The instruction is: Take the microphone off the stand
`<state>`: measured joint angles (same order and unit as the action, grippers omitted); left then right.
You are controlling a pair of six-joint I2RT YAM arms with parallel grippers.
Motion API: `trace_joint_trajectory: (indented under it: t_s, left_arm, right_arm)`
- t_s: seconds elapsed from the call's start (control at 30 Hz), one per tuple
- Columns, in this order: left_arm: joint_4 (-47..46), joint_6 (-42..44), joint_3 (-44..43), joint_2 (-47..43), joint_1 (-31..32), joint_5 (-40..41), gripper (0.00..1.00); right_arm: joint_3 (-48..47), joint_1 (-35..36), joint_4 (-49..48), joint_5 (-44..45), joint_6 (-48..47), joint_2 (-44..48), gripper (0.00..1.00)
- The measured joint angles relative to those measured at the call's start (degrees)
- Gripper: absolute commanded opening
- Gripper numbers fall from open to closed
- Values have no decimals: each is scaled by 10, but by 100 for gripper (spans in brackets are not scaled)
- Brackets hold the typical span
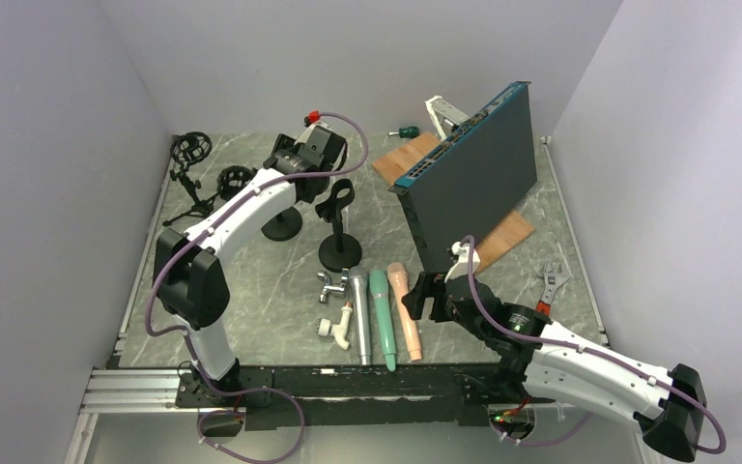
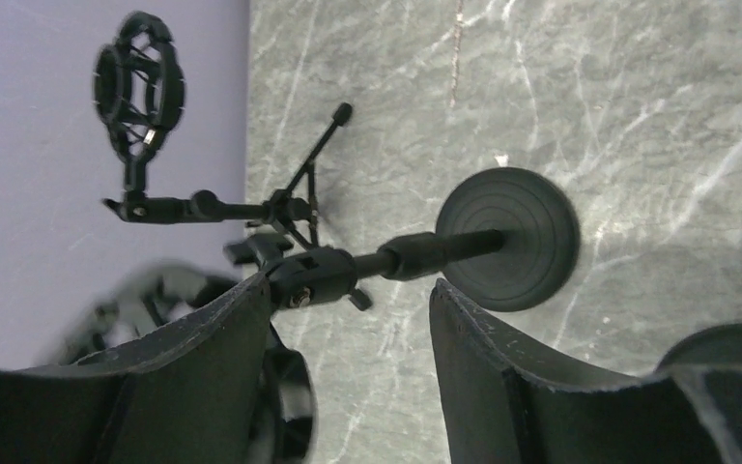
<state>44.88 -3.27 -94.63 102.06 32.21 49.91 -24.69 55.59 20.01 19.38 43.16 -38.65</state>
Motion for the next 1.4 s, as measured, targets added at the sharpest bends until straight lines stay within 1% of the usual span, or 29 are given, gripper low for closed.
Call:
trace_joint_trajectory:
  t_s: [0.17,0.43,0.63,0.73,0.83,0.97,1.07,1.17,1.3,1.4]
  left_arm:
    - [-9,-7,12,7,0,-20,65]
    - [-9,-9,24,22,-3,-60,72]
    - [-11,-3,23,24,-5,-75,86]
    - [-3,3,15,24,-5,-91,88]
    - [15,10,-10,24,-6,-131,90]
    - [20,15,-48,16,-5,-218,93]
    - [17,15,-50,-21,-5,-279,93]
    - [14,11,-50,-78,-5,-330,93]
    - [-16,5,-39,-182,-4,-387,94]
    - [-62,-2,14,-287,-4,-424,96]
  right_arm:
    - [0,0,1,0,0,-4,88]
    - [-1,0,6,7,-1,-3,89]
    - [-5,0,10,14,-3,2,89]
    - [-5,0,10,14,-5,5,89]
    - [-12,0,20,18,-10,0,89]
    - [-34,0,37,31,-19,-8,91]
    - [-49,0,44,46,-27,-6,92]
    - [-63,0,59,61,-37,-2,94]
    - [-84,0,81,79,-56,9,94]
    - [-112,0,97,95,-78,19,96]
